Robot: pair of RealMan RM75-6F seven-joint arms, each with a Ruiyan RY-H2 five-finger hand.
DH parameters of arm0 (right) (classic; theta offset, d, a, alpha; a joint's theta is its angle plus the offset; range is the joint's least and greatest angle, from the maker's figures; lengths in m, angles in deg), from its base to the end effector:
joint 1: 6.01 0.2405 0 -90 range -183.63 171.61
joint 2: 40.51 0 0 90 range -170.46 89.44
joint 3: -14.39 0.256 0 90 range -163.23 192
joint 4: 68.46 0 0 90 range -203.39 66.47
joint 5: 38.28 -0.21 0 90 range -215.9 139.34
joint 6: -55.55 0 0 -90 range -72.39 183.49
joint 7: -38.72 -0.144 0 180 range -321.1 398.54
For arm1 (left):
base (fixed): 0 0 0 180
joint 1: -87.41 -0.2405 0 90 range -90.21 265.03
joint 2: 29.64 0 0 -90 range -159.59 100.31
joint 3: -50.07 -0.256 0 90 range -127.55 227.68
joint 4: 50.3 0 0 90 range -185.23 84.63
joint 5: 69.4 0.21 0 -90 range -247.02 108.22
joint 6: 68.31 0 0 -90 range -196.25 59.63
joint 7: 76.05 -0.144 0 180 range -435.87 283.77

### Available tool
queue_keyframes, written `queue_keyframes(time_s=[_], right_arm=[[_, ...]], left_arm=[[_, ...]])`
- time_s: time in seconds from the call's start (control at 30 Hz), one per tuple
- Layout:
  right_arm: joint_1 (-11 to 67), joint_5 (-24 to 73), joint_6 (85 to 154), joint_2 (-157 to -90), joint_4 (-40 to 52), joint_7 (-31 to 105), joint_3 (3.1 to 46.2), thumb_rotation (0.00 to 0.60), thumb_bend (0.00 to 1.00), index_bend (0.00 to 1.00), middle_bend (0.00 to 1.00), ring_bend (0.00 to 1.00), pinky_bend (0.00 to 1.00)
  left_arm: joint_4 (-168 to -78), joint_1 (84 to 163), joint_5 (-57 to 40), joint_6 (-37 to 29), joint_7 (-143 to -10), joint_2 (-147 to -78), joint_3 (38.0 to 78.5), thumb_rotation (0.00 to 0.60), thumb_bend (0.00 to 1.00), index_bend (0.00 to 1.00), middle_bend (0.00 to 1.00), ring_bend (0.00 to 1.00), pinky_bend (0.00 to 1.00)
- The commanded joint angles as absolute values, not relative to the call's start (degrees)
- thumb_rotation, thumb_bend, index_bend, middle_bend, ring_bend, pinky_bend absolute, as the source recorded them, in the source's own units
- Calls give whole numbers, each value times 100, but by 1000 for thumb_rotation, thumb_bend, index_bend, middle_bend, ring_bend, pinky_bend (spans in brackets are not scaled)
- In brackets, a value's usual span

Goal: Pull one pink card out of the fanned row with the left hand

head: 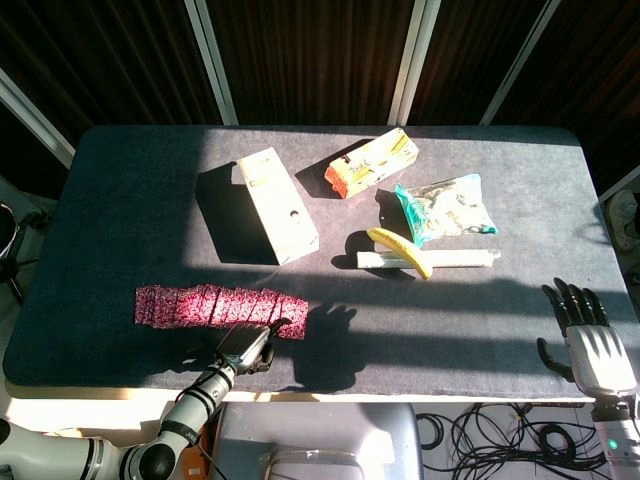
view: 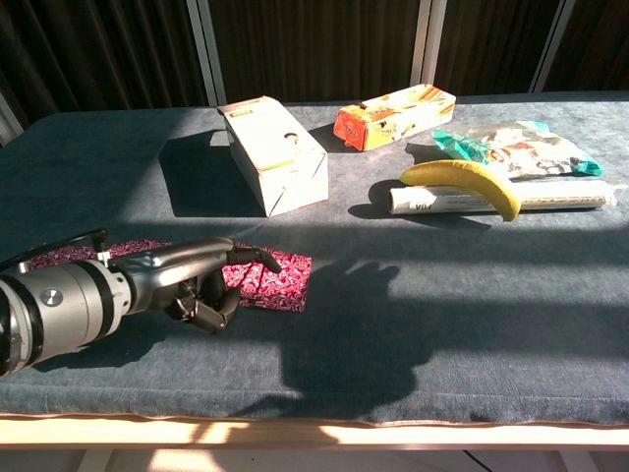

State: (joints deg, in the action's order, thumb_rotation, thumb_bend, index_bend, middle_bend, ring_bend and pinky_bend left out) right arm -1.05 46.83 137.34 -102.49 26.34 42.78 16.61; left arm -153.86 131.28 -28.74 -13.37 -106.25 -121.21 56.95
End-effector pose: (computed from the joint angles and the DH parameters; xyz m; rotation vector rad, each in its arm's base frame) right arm -0.3111 -0.1784 0.1587 1.4357 -0.9083 0.8114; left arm -0.1137 0.2658 -0.0610 -1.9431 -1.4168 -0.7675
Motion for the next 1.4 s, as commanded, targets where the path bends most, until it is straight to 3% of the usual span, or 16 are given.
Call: queue_keyframes(time_s=[0.03, 0.23, 0.8, 0.9, 1.13, 1.4], right_arm=[[-115, 4676, 13743, -10240, 2639, 4263, 1662, 600, 390, 0, 0, 0, 0], [-138, 4643, 13771, -10191, 2638, 4196, 1682, 600, 390, 0, 0, 0, 0], [-219, 4720, 13911, -10012, 2593, 3836, 1693, 600, 390, 0, 0, 0, 0], [-214, 4730, 13885, -10001, 2598, 3781, 1685, 600, 390, 0, 0, 0, 0], [-216, 4658, 13873, -9991, 2598, 3745, 1721, 600, 390, 0, 0, 0, 0], [-208, 4585, 13831, -9972, 2570, 3774, 1746, 600, 390, 0, 0, 0, 0]], left_arm=[[-15369, 13201, -2969, -1333, -10658, -12133, 5706, 600, 904, 143, 1000, 1000, 1000], [-15266, 13530, -3543, -1331, -10981, -12288, 5729, 600, 938, 38, 1000, 1000, 1000], [-15162, 14233, -4879, -662, -12331, -12632, 5501, 600, 943, 73, 1000, 1000, 1000], [-15205, 14267, -4918, -601, -12348, -12643, 5520, 600, 939, 112, 1000, 1000, 1000], [-15473, 14249, -4770, -634, -12241, -12522, 5467, 600, 938, 349, 1000, 1000, 1000], [-15862, 14276, -4637, -565, -12342, -12412, 5270, 600, 936, 352, 1000, 1000, 1000]])
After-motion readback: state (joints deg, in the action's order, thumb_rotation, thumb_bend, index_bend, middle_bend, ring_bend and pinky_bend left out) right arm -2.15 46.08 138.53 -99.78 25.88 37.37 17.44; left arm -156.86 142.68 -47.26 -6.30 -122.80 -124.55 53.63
